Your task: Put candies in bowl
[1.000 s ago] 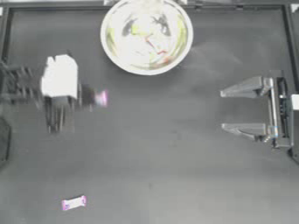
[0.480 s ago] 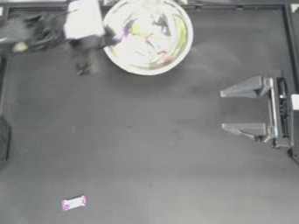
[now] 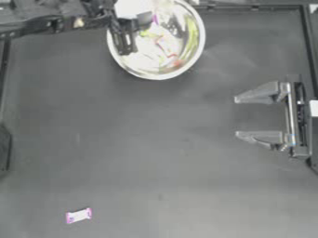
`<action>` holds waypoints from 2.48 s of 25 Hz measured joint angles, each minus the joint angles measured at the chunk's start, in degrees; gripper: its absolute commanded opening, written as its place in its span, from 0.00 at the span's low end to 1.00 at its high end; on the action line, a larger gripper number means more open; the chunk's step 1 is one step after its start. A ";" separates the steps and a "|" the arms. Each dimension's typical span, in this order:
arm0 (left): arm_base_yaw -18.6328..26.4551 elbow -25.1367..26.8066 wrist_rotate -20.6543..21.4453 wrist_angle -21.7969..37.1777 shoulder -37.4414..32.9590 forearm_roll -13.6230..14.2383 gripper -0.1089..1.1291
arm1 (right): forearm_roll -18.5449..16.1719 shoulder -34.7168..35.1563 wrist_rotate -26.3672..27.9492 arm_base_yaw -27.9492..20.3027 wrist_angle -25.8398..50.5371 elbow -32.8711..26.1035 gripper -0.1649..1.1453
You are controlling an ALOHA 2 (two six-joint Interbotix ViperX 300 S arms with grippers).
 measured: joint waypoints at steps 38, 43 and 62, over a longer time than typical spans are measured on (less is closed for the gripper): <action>-13.36 24.70 -1.14 0.18 -35.77 -13.18 0.80 | 0.00 0.00 0.00 0.00 0.00 0.09 0.89; -15.82 32.26 -1.23 -1.23 -45.70 -15.03 0.80 | -0.09 0.35 -0.09 0.00 0.00 0.00 0.89; -23.82 48.78 -2.81 2.55 -65.48 -24.79 0.80 | 0.97 2.02 -0.18 0.00 0.00 -0.44 0.89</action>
